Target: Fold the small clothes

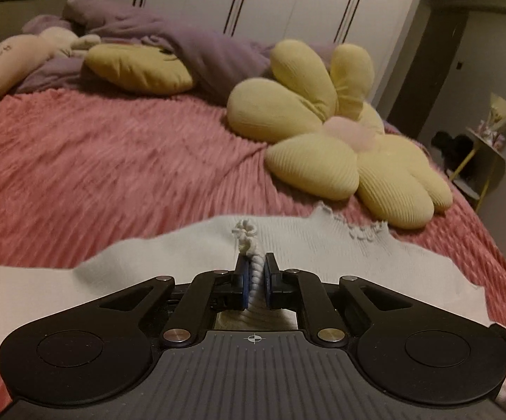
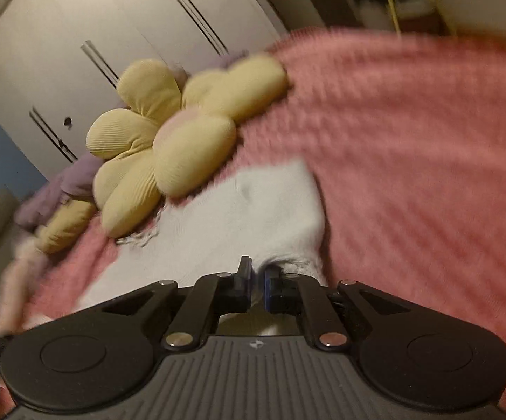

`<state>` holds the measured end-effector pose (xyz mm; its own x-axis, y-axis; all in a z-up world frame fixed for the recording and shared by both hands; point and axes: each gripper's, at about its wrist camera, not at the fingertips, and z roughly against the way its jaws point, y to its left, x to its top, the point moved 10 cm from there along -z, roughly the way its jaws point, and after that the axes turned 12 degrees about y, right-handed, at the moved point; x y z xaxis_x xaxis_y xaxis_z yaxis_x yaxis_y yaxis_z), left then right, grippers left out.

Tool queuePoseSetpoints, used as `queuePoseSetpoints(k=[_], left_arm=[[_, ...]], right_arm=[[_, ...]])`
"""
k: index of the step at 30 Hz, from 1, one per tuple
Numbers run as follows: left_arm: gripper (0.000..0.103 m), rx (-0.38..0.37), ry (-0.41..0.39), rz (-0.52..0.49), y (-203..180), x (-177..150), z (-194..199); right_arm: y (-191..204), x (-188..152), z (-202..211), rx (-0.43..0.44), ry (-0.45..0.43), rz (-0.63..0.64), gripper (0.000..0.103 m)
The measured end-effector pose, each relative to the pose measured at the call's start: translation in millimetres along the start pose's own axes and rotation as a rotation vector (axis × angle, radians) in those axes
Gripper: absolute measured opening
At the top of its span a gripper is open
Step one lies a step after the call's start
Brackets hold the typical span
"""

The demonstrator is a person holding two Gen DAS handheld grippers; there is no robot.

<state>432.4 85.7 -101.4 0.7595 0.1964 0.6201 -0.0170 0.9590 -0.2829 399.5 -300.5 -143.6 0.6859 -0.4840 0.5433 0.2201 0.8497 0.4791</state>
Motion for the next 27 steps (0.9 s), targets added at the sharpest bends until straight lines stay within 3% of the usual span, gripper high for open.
queuePoseSetpoints(k=[3, 7, 11, 13, 15, 16, 17, 18, 21, 23, 27], left_arm=[[0.011, 0.042, 0.064, -0.028, 4.6, -12.7, -18.8], [0.016, 0.105, 0.144, -0.079, 15.6, -41.0, -36.7], [0.02, 0.106, 0.156, -0.025, 24.4, -49.5, -41.0], [0.021, 0.139, 0.167, -0.054, 20.9, -48.3, -42.0], [0.042, 0.167, 0.171, -0.055, 19.3, -47.2, -36.5], [0.076, 0.184, 0.167, -0.035, 21.8, -46.3, -31.1], [0.095, 0.203, 0.153, -0.005, 27.5, -45.9, -23.2], [0.095, 0.221, 0.13, 0.027, 33.8, -46.6, -13.3], [0.095, 0.163, 0.068, 0.115, 56.6, -52.9, 24.9], [0.096, 0.172, 0.034, 0.201, 89.2, -59.8, 52.0], [0.096, 0.281, -0.018, 0.414, 180.7, -75.7, 93.2]], right_arm=[[7.9, -3.1, -1.7, -0.046, -0.035, 0.081, 0.006], [2.0, -19.8, -16.9, -0.096, 0.031, 0.134, 0.006], [-2.2, -22.5, -20.5, -0.108, 0.056, 0.152, 0.006], [0.5, -24.0, -22.3, -0.135, 0.066, 0.19, 0.006], [4.2, -26.4, -23.6, -0.16, 0.073, 0.23, 0.008], [6.0, -27.3, -23.1, -0.17, 0.079, 0.249, 0.01], [7.8, -27.9, -21.8, -0.182, 0.09, 0.269, 0.013], [9.6, -28.3, -19.6, -0.203, 0.103, 0.289, 0.016], [12.2, -31.3, -2.8, -0.27, 0.11, 0.318, 0.034], [12.0, -40.6, 13.3, -0.293, 0.102, 0.315, 0.063], [18.1, -72.1, 47.0, -0.264, 0.069, 0.342, 0.067]])
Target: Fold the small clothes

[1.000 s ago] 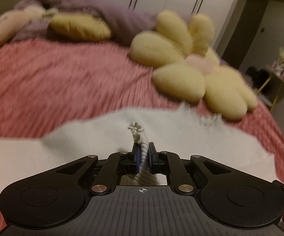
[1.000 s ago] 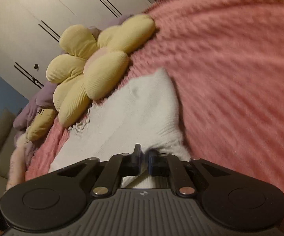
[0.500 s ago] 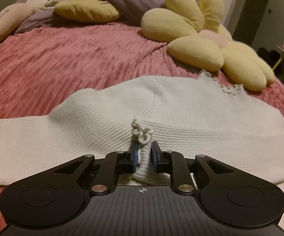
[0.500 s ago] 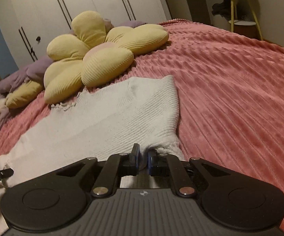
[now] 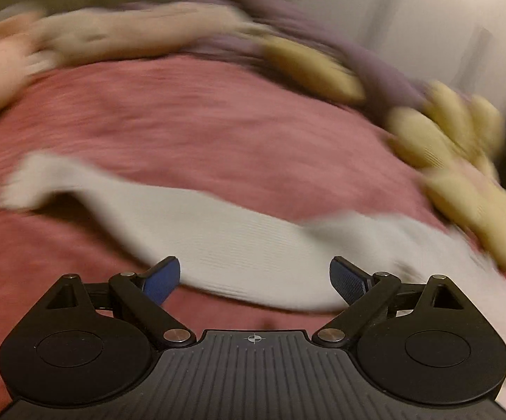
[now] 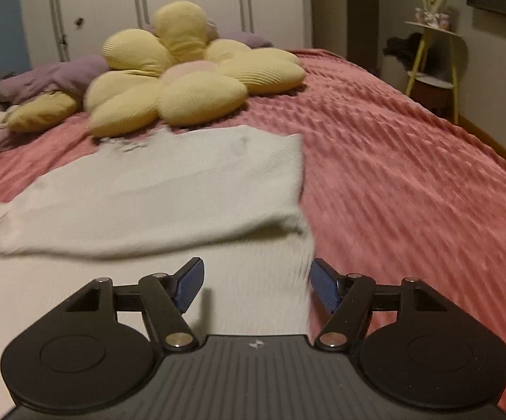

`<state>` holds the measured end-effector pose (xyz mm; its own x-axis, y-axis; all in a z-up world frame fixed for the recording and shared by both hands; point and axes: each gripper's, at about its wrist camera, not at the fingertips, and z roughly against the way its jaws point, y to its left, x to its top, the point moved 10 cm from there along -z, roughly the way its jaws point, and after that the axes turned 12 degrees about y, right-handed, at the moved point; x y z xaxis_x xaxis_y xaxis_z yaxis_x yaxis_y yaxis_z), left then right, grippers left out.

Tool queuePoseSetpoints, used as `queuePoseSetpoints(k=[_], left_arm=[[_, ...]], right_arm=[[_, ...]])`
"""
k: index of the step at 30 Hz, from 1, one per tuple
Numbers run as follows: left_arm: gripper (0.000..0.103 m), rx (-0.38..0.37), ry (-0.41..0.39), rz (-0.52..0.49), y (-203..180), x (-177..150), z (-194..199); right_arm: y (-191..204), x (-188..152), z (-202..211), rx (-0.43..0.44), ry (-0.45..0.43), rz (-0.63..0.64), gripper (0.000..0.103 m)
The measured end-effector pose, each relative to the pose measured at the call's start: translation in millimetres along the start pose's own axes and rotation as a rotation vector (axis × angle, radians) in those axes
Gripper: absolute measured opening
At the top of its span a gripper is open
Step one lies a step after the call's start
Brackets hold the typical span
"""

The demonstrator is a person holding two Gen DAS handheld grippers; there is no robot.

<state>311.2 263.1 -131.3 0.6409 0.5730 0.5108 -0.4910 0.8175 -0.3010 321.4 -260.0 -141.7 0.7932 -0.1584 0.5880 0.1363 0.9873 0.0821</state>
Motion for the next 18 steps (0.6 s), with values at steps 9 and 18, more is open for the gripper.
queuePoseSetpoints(k=[9, 18], left_arm=[[0.069, -0.099, -0.012, 0.485, 124.2, 33.6, -20.8], [0.009, -0.091, 0.006, 0.553, 144.6, 52.7, -33.0]], right_arm=[[27.7, -42.3, 22.4, 0.034, 0.044, 0.042, 0.067], [38.4, -37.0, 20.9, 0.063, 0.056, 0.03, 0.053]])
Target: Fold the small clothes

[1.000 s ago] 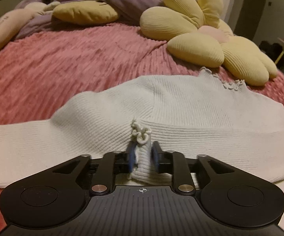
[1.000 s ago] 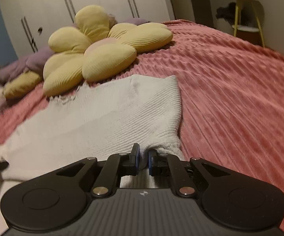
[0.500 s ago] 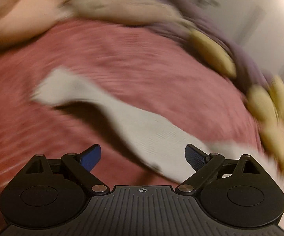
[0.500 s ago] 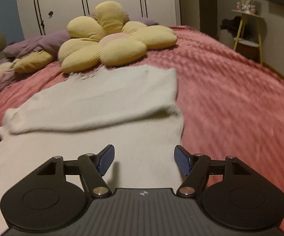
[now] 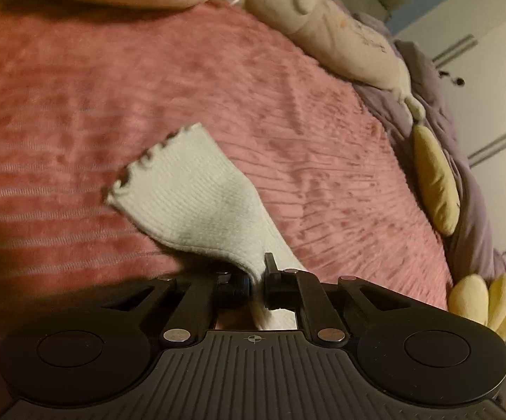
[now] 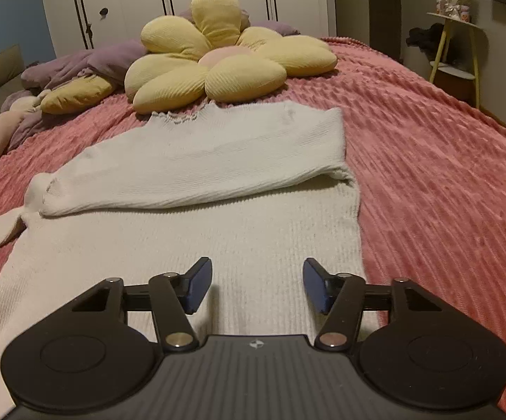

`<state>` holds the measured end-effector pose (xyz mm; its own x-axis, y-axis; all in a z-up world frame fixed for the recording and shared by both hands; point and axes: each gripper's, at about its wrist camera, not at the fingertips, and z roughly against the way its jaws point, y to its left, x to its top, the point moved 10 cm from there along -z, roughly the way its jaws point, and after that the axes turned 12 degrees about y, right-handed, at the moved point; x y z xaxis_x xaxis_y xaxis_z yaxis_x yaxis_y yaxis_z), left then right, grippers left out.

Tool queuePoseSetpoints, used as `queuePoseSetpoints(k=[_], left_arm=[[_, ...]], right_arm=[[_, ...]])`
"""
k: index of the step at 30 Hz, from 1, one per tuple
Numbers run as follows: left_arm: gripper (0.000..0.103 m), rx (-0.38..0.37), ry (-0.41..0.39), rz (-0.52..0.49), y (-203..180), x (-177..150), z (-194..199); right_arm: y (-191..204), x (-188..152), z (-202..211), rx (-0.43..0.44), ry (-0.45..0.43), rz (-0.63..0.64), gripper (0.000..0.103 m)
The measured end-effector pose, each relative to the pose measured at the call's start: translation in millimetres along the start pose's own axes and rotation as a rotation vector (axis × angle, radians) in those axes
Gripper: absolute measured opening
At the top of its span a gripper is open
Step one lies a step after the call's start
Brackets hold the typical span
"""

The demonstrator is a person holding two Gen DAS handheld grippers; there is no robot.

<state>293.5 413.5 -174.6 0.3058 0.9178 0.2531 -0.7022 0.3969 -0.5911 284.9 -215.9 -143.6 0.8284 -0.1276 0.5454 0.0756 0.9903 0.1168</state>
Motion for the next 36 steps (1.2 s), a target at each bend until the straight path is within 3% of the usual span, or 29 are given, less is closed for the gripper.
queuePoseSetpoints(k=[3, 5, 9, 12, 13, 14, 15, 16, 19, 23, 25, 28, 31, 36], left_arm=[[0.009, -0.014, -0.033, -0.141, -34.7, -15.3, 18.5], [0.009, -0.07, -0.04, -0.267, -79.1, -37.6, 31.8], [0.009, -0.229, -0.014, -0.593, -184.8, -121.3, 56.7], [0.014, -0.296, 0.063, -0.835, -245.7, -204.9, 49.4], [0.031, -0.299, 0.087, -0.893, -254.0, -229.4, 41.6], [0.064, -0.282, 0.114, -0.94, -257.1, -249.5, 33.3], [0.071, -0.247, 0.135, -0.979, -255.8, -268.0, 25.0], [0.071, -0.226, 0.137, -1.007, -251.3, -283.0, 19.2], [0.073, -0.163, 0.133, -1.024, -227.3, -295.4, 12.6], [0.077, -0.052, 0.081, -0.981, -188.5, -271.0, 10.9], [0.077, 0.0, 0.096, -0.961, -173.7, -261.9, 4.2], [0.079, 0.019, 0.118, -0.97, -165.6, -267.6, -3.7], [0.08, 0.073, 0.1, -0.989, -158.7, -273.2, -7.6], [0.085, 0.09, 0.074, -0.961, -147.6, -273.5, -4.5]], right_arm=[[0.8, -2.5, -2.2, 0.003, 0.002, 0.011, 0.051], [0.9, -3.3, -1.2, 0.008, -0.004, 0.018, 0.051], [-1.7, -1.3, 5.1, 0.028, -0.021, 0.004, 0.051], [-6.2, 2.8, 13.8, 0.038, -0.041, -0.016, 0.051], [-7.9, 4.3, 16.9, 0.041, -0.049, -0.022, 0.051], [-9.3, 5.5, 19.1, 0.043, -0.054, -0.025, 0.051], [-10.8, 6.7, 21.1, 0.047, -0.056, -0.028, 0.051], [-12.2, 8.2, 22.5, 0.055, -0.056, -0.032, 0.051], [-12.4, 15.1, 23.3, 0.084, -0.048, -0.034, 0.051], [6.5, 29.4, 16.3, 0.174, -0.03, 0.015, 0.051], [25.2, 38.5, 4.6, 0.234, -0.002, 0.036, 0.051], [60.5, 54.4, -19.5, 0.343, 0.058, 0.016, 0.05], [103.9, 76.4, -39.9, 0.431, 0.084, 0.012, 0.05], [164.2, 97.1, -68.9, 0.406, 0.123, 0.068, 0.05]])
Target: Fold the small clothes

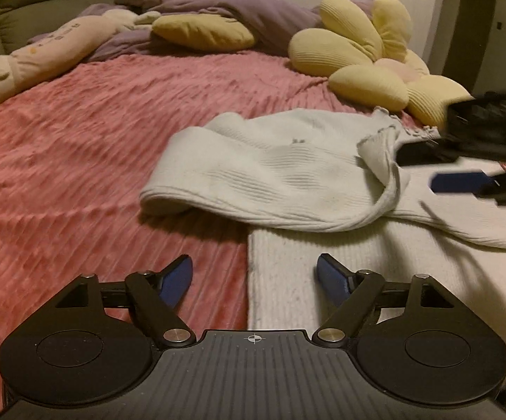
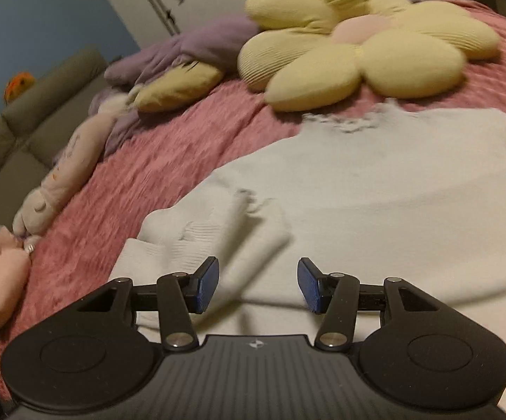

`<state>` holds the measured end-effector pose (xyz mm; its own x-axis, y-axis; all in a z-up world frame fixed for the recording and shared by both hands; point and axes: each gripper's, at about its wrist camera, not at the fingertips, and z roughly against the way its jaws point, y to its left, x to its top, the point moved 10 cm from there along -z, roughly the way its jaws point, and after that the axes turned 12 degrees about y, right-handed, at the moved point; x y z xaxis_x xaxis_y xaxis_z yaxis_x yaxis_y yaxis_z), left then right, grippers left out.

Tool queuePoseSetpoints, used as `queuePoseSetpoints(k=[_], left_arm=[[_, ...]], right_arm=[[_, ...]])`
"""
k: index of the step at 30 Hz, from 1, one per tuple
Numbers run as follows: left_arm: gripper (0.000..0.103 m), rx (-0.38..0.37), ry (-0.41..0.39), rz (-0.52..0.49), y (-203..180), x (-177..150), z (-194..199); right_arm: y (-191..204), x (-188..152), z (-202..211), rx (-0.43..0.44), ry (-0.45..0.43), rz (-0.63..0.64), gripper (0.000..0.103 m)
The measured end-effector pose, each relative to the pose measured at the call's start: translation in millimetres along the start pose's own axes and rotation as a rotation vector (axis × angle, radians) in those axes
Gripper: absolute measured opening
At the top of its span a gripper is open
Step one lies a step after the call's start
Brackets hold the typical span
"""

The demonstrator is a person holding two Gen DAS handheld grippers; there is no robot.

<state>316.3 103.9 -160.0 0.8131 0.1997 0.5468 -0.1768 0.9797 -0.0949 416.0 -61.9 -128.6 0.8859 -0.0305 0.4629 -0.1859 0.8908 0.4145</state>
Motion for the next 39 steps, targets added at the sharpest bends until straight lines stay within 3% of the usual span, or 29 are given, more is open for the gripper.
queuePoseSetpoints(k=[4, 6, 7, 9, 11, 16, 18, 20, 23, 25, 28, 30, 33, 35, 37, 39], left_arm=[[0.085, 0.0, 0.003, 0.002, -0.4, -1.7, -2.2], [0.085, 0.002, 0.002, -0.002, -0.8, -1.9, -1.4], [0.085, 0.0, 0.003, -0.001, -0.8, -1.7, -0.7], [0.085, -0.009, 0.002, 0.004, -0.8, -0.6, 0.3], [0.085, -0.016, -0.007, 0.008, -1.4, 2.6, 3.2], [0.085, -0.021, -0.024, -0.004, -10.9, 13.6, 4.4], [0.084, -0.041, -0.001, 0.0, -15.2, 16.1, -1.0], [0.083, -0.043, 0.019, 0.008, -16.7, 17.6, -5.7], [0.083, -0.038, 0.031, 0.011, -17.0, 18.6, -9.4], [0.083, -0.031, 0.035, 0.01, -17.3, 18.9, -11.0], [0.083, -0.02, 0.04, 0.003, -18.2, 18.3, -12.1], [0.083, -0.016, 0.045, 0.0, -18.7, 18.3, -13.1], [0.083, -0.008, 0.039, 0.002, -17.6, 19.6, -12.2], [0.083, -0.005, 0.025, 0.016, -16.0, 21.1, -10.5], [0.083, -0.006, 0.027, 0.031, -14.4, 21.9, -11.7], [0.083, -0.006, 0.031, 0.04, -14.0, 22.8, -13.2]], right_arm=[[16.9, 8.5, -22.8, -0.055, 0.011, 0.034, 0.047], [14.6, 8.1, -35.3, -0.099, 0.039, 0.044, 0.031], [13.1, 8.0, -40.5, -0.114, 0.049, 0.062, 0.016], [9.0, 6.1, -37.9, -0.105, 0.041, 0.085, 0.012], [-1.3, 7.9, -16.7, -0.089, -0.015, 0.057, 0.011], [-56.9, -0.5, 55.1, -0.123, -0.265, -0.031, 0.011], [-86.3, -15.4, 58.0, -0.16, -0.247, -0.067, 0.012], [-117.7, -31.4, 47.7, -0.171, -0.164, -0.147, 0.016], [-138.3, -37.2, 49.4, -0.064, -0.153, -0.275, 0.024], [-142.1, -32.2, 51.1, -0.038, -0.168, -0.319, 0.024], [-143.0, -24.9, 45.9, -0.026, -0.16, -0.33, 0.024], [-139.6, -20.4, 35.7, -0.008, -0.129, -0.33, 0.018], [-132.5, -13.9, 34.1, -0.063, -0.104, -0.259, 0.012], [-129.1, -4.9, 52.4, -0.084, -0.184, -0.218, 0.011], [-126.3, 5.9, 85.4, -0.059, -0.349, -0.207, 0.011], [-134.7, 6.4, 108.1, -0.066, -0.445, -0.241, 0.012]])
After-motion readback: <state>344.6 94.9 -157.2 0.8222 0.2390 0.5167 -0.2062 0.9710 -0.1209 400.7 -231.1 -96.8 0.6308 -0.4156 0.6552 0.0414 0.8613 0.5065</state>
